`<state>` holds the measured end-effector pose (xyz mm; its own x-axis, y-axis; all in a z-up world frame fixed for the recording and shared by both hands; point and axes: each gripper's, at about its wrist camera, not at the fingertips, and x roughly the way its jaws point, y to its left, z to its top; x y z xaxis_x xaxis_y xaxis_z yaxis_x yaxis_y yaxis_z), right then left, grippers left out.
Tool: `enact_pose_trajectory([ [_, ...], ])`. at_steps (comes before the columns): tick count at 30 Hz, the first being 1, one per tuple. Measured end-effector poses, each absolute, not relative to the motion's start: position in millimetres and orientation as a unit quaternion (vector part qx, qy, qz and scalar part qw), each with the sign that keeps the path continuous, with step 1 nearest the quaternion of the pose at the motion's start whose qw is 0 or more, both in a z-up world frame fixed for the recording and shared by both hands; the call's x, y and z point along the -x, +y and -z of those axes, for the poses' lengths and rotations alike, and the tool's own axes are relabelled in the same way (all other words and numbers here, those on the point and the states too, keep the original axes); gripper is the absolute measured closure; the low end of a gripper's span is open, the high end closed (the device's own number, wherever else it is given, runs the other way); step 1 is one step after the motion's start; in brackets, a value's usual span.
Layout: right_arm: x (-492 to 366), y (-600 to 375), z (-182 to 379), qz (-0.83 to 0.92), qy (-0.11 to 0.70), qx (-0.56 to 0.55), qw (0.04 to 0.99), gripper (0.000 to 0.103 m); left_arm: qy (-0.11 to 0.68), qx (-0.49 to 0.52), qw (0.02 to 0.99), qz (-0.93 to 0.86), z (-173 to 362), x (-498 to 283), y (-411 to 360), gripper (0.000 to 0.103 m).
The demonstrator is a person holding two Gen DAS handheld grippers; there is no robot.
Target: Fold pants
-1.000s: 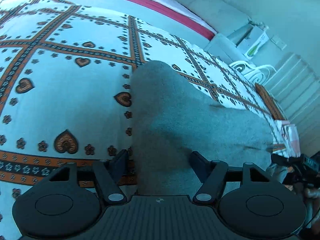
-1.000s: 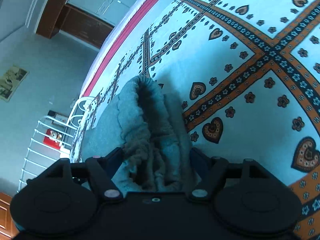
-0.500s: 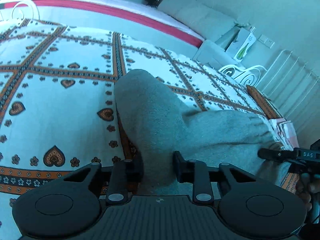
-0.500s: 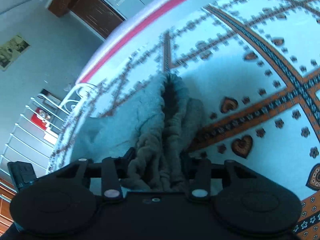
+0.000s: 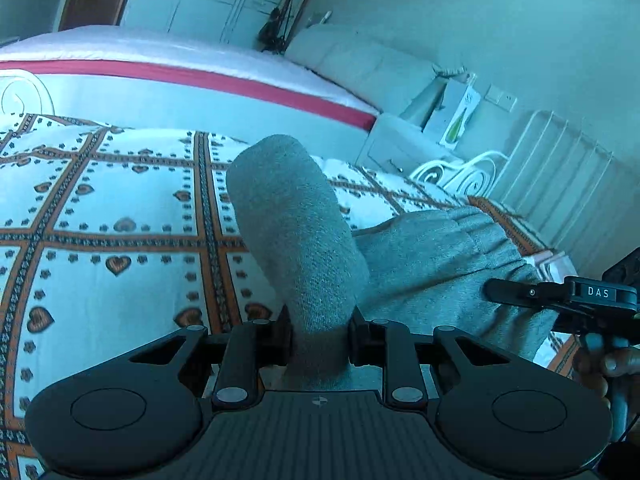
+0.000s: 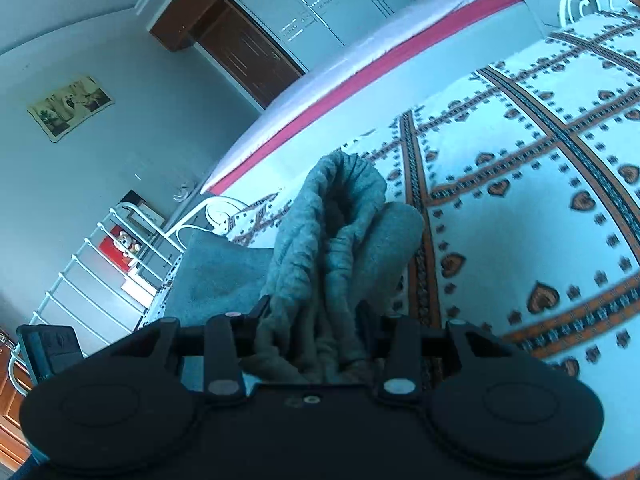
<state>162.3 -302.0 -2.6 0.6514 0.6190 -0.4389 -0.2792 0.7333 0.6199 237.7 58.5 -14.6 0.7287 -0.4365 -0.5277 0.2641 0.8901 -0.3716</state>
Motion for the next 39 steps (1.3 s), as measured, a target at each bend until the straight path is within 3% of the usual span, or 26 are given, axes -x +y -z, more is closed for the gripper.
enact_pose_trajectory([
  [7,-195.5,-292.2,-7.7,-0.269,0.316,-0.269,0.869,0.071,0.305,0.136,0.925,0.181,6.6,-281.3,79.9,0.077],
  [16,-292.4,-287.7,-1.5,-0.254,0.313,-0.295,0.866,0.069,0.298,0.125,0.935,0.145,24.8,-403.5,102.1,0.075],
  [17,-303.4,-288.8,8.4,-0.244,0.33,-0.293,0.864,0.065,0.312,0.121,0.933,0.135,37.3,-414.5,100.8,0.062],
  [18,-315.4,-290.4,22.4,-0.228,0.358,-0.289,0.858,0.051,0.335,0.113,0.929,0.112,53.8,-425.5,98.5,0.035],
  [20,-331.5,-292.2,50.5,-0.131,0.419,-0.223,0.87,0.031,0.382,0.083,0.918,0.065,84.4,-435.2,95.5,0.006],
  [21,-328.7,-295.5,57.2,-0.114,0.423,-0.206,0.875,0.026,0.371,0.096,0.921,0.071,90.4,-428.5,101.0,0.006],
  [24,-298.5,-315.7,50.5,-0.13,0.369,-0.253,0.885,0.034,0.344,0.12,0.929,0.063,82.4,-407.2,113.5,0.006],
  [28,-266.6,-305.1,32.2,-0.178,0.311,-0.214,0.909,0.032,0.344,0.102,0.931,0.063,86.3,-397.0,107.1,0.006],
  [29,-267.6,-297.9,40.7,-0.178,0.328,-0.204,0.905,0.029,0.366,0.095,0.924,0.056,96.6,-400.4,102.9,0.0],
  [31,-279.4,-285.2,68.0,-0.134,0.407,-0.167,0.888,0.023,0.357,0.104,0.927,0.051,94.9,-398.7,105.8,0.0],
  [32,-274.5,-287.8,71.1,-0.133,0.407,-0.18,0.885,0.023,0.361,0.111,0.925,0.042,89.1,-396.1,106.0,0.0],
  [36,-223.5,-295.2,36.8,-0.157,0.335,-0.193,0.909,0.02,0.341,0.102,0.933,0.049,61.9,-357.6,108.5,0.0],
  [37,-205.3,-295.4,25.3,-0.16,0.313,-0.177,0.919,0.018,0.336,0.101,0.935,0.052,54.0,-343.6,108.3,0.0],
  [38,-185.0,-296.0,15.8,-0.157,0.294,-0.159,0.929,0.007,0.333,0.099,0.936,0.054,46.4,-328.7,107.2,0.0],
  [39,-165.2,-295.1,5.6,-0.153,0.276,-0.139,0.939,0.006,0.328,0.098,0.938,0.054,38.5,-314.1,107.4,0.0],
])
